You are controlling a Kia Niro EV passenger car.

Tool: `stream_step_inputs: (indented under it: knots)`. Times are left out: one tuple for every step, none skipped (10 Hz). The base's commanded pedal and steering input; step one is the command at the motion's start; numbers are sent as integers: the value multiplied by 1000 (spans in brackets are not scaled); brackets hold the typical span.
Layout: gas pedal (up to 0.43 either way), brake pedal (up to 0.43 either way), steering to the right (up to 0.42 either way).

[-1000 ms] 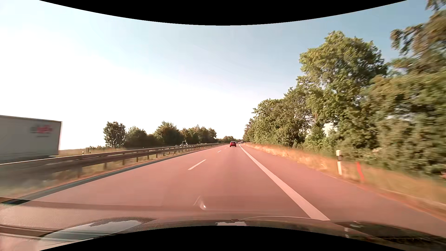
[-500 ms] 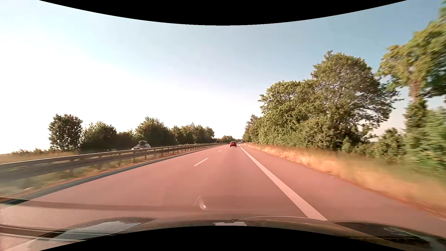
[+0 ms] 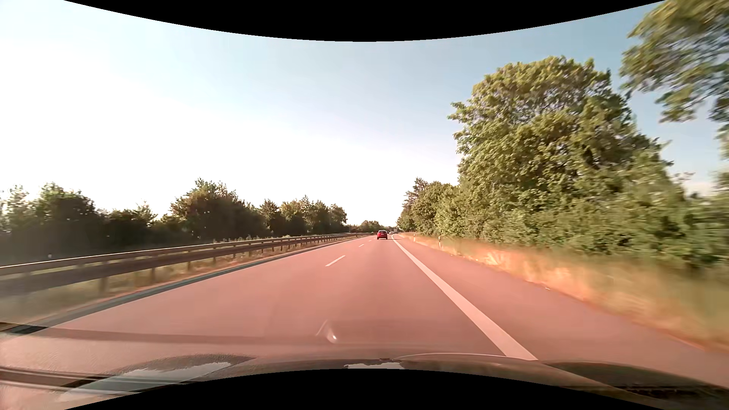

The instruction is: Follow the waypoints while adhering to traffic rules and regulations

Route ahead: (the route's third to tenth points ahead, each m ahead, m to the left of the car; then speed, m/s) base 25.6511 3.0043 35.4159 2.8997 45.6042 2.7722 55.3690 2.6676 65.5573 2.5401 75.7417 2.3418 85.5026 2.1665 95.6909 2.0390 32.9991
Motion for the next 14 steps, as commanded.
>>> stream_step_inputs:
  knots:
    - [350, 6, 1]
    - [350, 6, 0]
    - [350, 6, 0]
    - [358, 6, 0]
    - [358, 6, 0]
    - [358, 6, 0]
    - [358, 0, 0]
    - [358, 6, 1]
    - [358, 6, 0]
    - [358, 6, 0]
    - [358, 6, 0]
    - [358, 6, 1]
    - [358, 6, 1]
    - [358, 6, 0]
